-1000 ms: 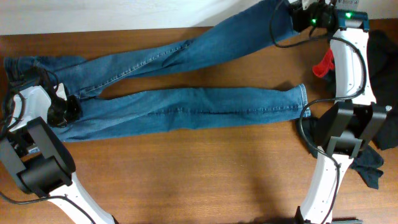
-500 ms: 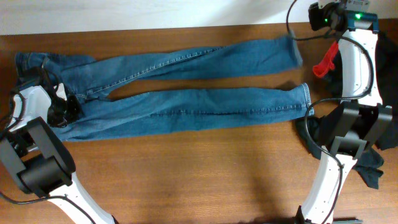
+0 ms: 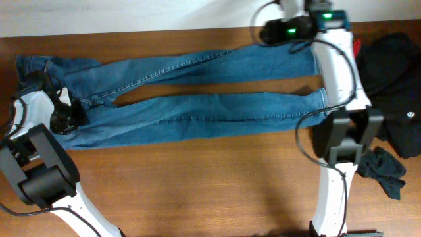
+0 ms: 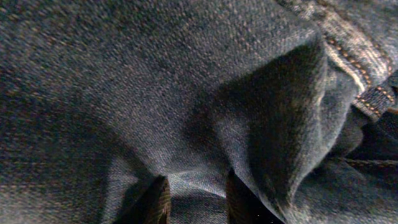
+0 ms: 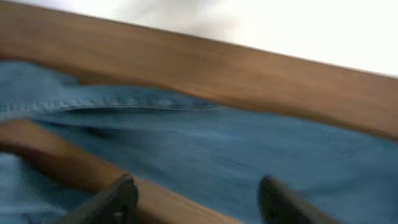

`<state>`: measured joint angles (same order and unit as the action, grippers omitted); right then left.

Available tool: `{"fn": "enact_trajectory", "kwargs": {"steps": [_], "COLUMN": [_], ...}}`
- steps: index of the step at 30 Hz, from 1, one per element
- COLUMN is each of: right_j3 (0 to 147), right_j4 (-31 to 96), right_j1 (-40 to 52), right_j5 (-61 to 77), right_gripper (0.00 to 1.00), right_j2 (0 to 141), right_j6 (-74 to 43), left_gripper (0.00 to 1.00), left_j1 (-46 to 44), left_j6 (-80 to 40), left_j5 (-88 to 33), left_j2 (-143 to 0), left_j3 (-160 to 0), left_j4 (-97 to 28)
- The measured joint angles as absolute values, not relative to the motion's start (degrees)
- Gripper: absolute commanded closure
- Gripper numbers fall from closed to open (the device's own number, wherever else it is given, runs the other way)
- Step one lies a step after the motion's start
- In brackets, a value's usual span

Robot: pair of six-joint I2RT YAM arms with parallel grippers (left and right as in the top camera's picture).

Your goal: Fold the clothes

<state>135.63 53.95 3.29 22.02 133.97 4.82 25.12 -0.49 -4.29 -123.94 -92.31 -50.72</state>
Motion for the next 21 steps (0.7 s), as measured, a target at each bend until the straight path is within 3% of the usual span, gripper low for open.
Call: {"fn": "enact_trajectory", "kwargs": {"steps": [9,12,19,21], "right_j3": [135.63,135.63,135.63,135.63], "right_j4": [50.5,49.32,44.29,44.14], "right_j1": [9.1,9.15,9.15,9.15], "right_j5": [9.85,8.1,6.02,4.91], "right_gripper": [0.32,0.37,0.37,0.33], "right_j2": [140.49,145.01,148.92,149.14], "right_j6": [-23.18,-34.68,-47.48,-50.5], "left_gripper": [0.7,0.7,0.7,0.7], "left_j1": [24.84,24.64,23.99,23.94], "left_j6": [-0.49,-0.49,-0.49,-0.49], "left_j5": [-4.34,-4.34,-4.29,-4.29], "left_j2": [-123.94,-123.94,-123.94,-123.94], "left_j3": [-92.31,-92.31,-92.31,-92.31], "left_j4": [-50.57,-50.59,-50.54,-50.54]}}
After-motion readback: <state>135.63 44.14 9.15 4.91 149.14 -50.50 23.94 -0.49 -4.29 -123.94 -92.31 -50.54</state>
